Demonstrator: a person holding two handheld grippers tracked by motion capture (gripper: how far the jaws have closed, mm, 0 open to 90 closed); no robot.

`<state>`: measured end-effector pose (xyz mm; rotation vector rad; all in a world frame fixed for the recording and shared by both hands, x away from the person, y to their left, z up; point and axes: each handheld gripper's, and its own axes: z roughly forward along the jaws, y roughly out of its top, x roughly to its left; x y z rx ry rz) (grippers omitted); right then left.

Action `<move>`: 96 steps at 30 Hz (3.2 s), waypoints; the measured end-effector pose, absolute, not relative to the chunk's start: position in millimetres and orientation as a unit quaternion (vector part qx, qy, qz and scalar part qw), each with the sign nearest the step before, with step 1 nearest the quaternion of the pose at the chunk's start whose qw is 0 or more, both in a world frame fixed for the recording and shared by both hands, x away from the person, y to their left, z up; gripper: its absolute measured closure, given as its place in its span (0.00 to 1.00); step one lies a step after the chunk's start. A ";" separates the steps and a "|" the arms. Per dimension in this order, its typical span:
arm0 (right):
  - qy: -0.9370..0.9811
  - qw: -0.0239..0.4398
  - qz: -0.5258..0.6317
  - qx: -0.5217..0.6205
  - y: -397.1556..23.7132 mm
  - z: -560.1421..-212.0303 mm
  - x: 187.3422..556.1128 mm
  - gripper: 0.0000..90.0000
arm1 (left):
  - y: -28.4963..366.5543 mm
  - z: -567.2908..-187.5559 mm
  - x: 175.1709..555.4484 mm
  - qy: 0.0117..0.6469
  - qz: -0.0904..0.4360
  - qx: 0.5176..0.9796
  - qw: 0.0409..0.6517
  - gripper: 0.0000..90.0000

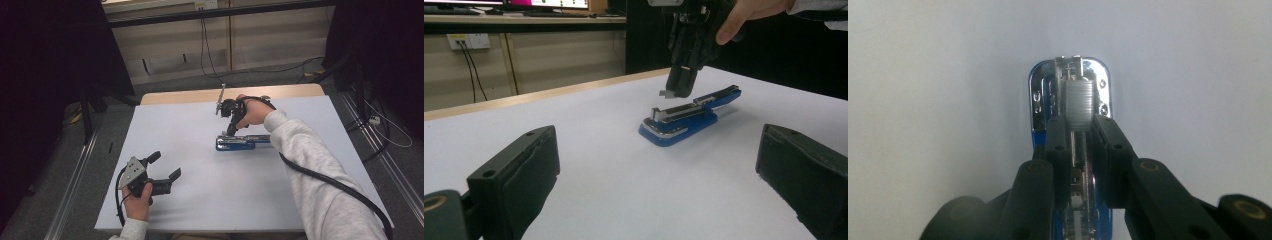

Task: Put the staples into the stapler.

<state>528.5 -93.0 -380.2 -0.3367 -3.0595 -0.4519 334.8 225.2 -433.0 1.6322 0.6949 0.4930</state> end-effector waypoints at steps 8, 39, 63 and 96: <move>-0.983 0.018 -0.144 -0.108 -90.4 -382.3 527.8 0.87 | 224.9 -433.1 335.0 0.301 0.212 0.707 0.604 0.04; -0.986 0.020 -0.141 -0.090 -77.5 -381.7 530.0 0.87 | 224.6 -433.1 334.5 0.302 0.211 0.707 0.604 0.04; -0.987 0.026 -0.131 -0.092 -77.7 -391.2 529.4 0.87 | 223.9 -433.7 334.9 0.304 0.208 0.709 0.602 0.04; -0.931 -0.034 -0.280 -0.233 -163.2 -391.3 492.7 0.24 | 196.6 -430.8 356.0 0.322 0.137 0.740 0.575 0.04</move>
